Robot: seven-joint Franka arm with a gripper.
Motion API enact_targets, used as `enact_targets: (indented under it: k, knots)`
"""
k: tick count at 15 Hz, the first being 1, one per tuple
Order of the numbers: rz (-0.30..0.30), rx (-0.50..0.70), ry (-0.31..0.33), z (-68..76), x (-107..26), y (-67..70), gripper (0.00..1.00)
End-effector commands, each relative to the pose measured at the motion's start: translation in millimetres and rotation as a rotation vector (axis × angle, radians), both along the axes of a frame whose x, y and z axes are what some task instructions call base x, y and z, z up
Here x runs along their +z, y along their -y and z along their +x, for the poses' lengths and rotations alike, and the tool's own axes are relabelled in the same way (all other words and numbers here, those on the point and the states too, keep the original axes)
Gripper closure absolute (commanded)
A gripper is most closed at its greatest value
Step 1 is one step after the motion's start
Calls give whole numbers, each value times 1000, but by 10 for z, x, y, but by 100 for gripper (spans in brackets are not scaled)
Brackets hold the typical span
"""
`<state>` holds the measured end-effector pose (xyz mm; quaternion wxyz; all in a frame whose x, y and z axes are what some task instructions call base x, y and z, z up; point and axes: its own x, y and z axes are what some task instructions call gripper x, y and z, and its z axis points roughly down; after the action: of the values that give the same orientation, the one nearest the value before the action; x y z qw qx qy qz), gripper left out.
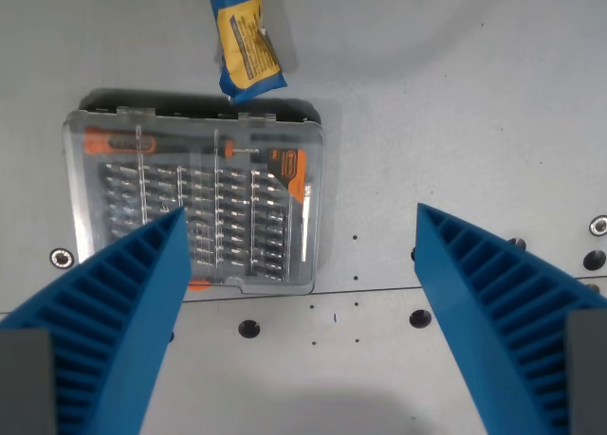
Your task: Move above the blue bag
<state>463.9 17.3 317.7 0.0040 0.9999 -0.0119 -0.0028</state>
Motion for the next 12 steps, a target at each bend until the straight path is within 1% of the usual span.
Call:
enact_targets:
  k: [1,7,12]
  knots:
    - [0,0,3,0,12,0,0]
    - [0,3,3,5,2,-2,0]
    - [-5,13,11,38,-54,-16,0]
